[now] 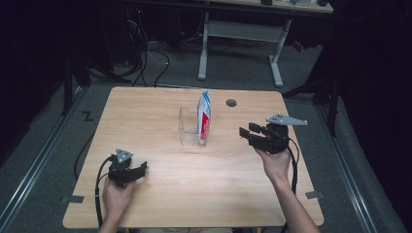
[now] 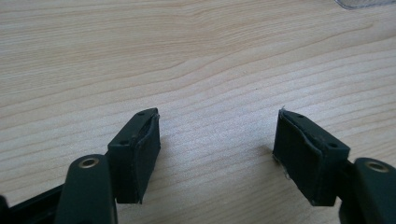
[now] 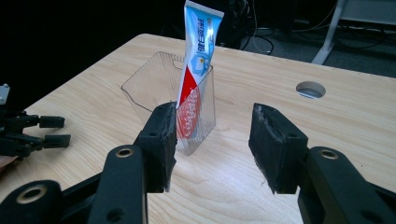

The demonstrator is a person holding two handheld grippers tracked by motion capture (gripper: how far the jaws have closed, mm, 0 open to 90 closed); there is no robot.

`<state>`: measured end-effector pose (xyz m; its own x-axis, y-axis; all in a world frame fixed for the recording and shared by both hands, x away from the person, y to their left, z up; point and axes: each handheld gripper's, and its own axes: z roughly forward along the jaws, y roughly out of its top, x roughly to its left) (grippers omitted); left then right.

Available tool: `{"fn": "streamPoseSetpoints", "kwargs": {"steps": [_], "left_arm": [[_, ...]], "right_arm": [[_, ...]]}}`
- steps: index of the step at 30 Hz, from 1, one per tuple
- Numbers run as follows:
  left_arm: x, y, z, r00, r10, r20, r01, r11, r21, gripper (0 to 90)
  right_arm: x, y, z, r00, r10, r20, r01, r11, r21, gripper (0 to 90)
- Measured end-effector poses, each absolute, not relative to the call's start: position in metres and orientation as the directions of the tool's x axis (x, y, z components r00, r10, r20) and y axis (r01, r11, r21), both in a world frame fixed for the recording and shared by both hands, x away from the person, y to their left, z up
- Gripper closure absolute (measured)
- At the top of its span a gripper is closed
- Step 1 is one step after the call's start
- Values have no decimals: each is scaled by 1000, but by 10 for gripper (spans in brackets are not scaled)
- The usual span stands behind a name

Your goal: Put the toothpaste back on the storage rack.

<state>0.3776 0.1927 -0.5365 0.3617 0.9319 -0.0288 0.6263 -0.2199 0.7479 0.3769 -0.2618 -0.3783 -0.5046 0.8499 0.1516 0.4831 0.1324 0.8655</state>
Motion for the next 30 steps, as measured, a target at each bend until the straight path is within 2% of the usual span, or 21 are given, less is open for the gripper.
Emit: {"fn": "streamPoseSetpoints", "kwargs": {"steps": [30], "left_arm": [[377, 192, -536, 363, 932, -24, 627, -225, 746, 320]], "right_arm": [[353, -284, -400, -471, 858, 204, 503, 71, 861, 515]]}}
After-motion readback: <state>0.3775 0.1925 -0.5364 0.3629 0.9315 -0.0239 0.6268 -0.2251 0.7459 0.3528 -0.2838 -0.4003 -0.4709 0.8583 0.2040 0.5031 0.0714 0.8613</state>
